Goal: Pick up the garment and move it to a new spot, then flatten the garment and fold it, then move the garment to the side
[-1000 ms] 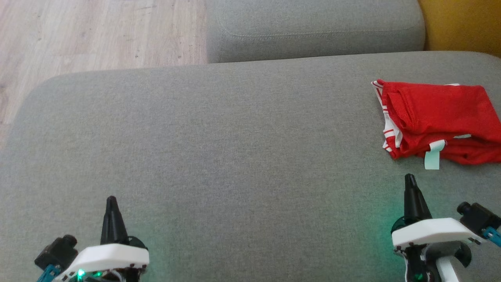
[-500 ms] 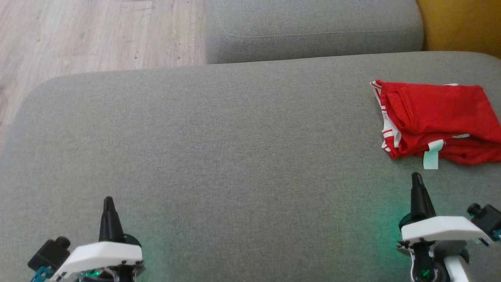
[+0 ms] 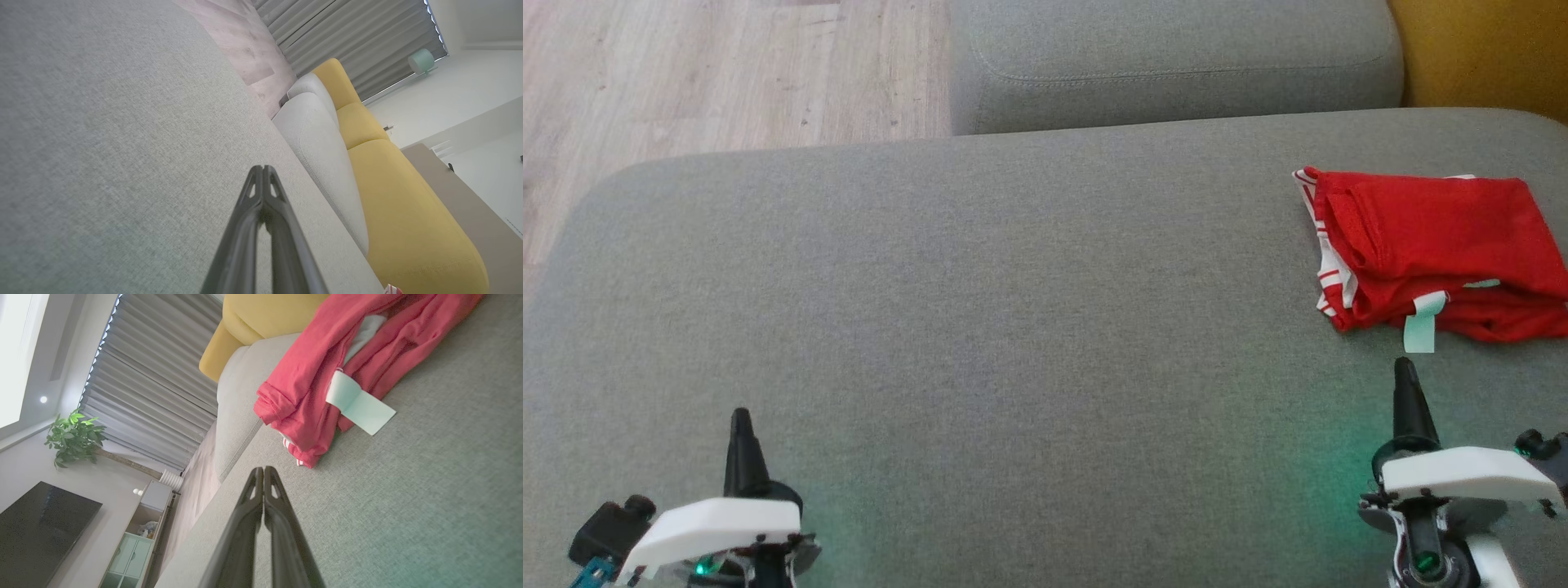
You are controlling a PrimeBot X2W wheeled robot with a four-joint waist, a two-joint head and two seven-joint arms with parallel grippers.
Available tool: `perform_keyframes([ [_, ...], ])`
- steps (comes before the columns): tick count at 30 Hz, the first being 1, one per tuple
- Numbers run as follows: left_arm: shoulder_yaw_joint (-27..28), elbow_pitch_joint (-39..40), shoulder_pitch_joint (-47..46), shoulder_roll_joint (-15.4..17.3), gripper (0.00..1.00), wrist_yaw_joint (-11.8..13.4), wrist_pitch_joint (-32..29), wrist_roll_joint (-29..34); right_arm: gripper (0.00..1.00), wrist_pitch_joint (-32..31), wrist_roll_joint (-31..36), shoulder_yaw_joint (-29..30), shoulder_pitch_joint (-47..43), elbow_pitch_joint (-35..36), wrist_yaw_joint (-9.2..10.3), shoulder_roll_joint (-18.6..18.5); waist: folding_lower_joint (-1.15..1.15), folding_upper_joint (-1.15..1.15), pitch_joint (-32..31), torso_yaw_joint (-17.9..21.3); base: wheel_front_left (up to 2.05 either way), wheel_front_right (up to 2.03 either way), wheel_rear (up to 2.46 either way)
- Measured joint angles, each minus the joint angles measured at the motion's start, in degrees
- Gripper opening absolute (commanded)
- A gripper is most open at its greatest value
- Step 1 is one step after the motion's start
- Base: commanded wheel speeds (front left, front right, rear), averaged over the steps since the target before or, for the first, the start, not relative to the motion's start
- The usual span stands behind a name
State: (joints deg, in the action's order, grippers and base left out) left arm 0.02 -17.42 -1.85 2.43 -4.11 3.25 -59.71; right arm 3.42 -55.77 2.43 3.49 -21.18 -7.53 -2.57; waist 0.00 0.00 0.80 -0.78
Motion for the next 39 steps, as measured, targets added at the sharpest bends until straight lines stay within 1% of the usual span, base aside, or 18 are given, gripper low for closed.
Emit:
perform_keyframes([
  [39,2.8,0.9,-0.7,0.0,0.00,-1.9,-6.2,-20.8,0.00,-6.3,-23.2,3.4,0.0,3.1,0.00,0.0,0.00,0.00,-0.4,0.5,0.00,0.00,0.00],
])
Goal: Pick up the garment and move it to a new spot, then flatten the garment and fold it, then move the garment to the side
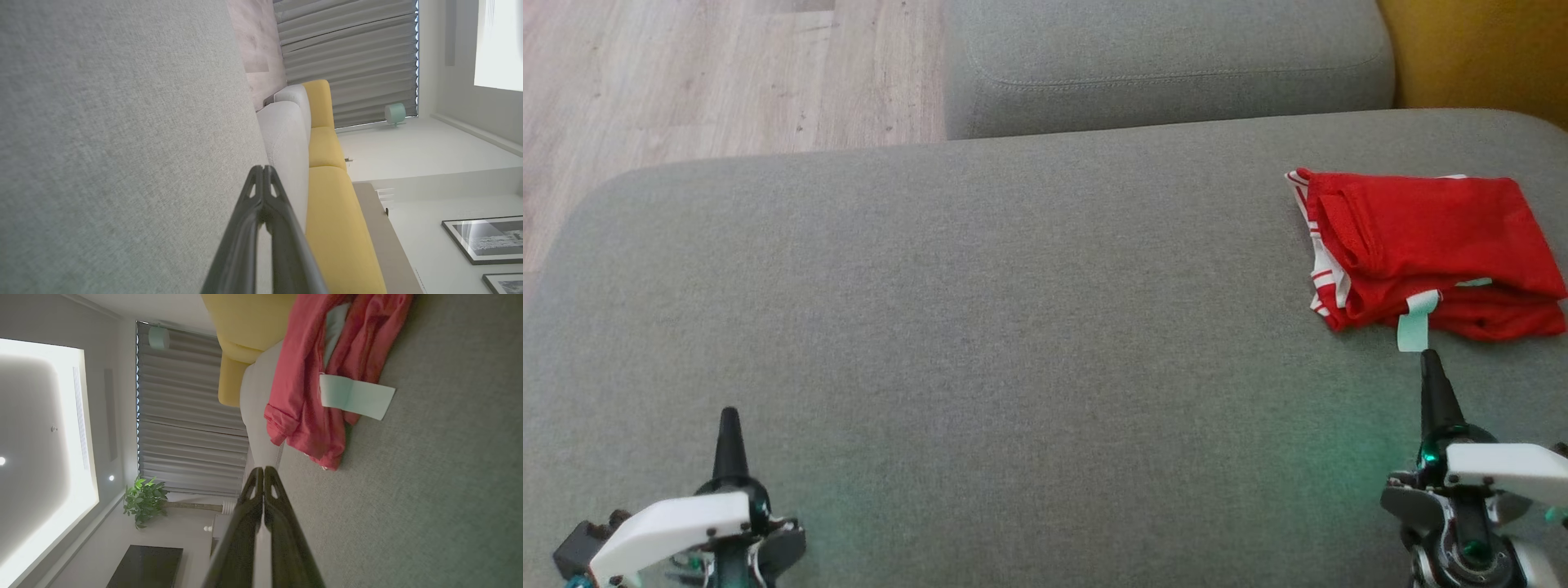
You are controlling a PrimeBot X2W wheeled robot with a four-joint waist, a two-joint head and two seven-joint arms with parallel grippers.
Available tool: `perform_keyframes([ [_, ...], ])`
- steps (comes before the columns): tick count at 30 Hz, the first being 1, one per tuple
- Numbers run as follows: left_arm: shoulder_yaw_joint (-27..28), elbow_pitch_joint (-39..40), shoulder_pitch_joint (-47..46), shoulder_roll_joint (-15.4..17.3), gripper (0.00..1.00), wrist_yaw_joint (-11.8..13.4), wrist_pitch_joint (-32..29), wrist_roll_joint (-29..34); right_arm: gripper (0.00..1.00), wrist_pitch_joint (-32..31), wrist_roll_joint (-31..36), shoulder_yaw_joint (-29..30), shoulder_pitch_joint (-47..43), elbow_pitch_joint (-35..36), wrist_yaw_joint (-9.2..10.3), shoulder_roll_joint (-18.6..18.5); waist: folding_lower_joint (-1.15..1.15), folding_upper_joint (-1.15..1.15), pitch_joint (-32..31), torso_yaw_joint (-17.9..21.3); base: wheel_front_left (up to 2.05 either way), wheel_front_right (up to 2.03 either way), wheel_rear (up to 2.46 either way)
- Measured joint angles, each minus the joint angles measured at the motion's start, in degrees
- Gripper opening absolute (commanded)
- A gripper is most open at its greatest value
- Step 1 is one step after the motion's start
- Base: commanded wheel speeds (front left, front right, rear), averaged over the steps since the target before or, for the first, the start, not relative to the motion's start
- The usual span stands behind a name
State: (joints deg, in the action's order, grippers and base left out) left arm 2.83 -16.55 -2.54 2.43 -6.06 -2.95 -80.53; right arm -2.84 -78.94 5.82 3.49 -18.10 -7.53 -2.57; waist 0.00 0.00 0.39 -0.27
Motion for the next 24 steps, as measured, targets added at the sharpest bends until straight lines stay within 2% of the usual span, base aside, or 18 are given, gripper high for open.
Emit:
perform_keyframes([
  [20,1.4,0.4,-0.7,0.0,0.00,-1.0,-3.1,-10.9,0.00,-3.3,-12.3,1.7,0.0,1.7,0.00,0.0,0.00,0.00,-0.2,0.3,0.00,0.00,0.00],
  [24,1.5,0.4,-0.7,0.0,0.00,-1.0,-3.3,-11.3,0.00,-3.3,-12.8,1.8,0.0,1.8,0.00,0.0,0.00,0.00,-0.2,0.3,0.00,0.00,0.00],
])
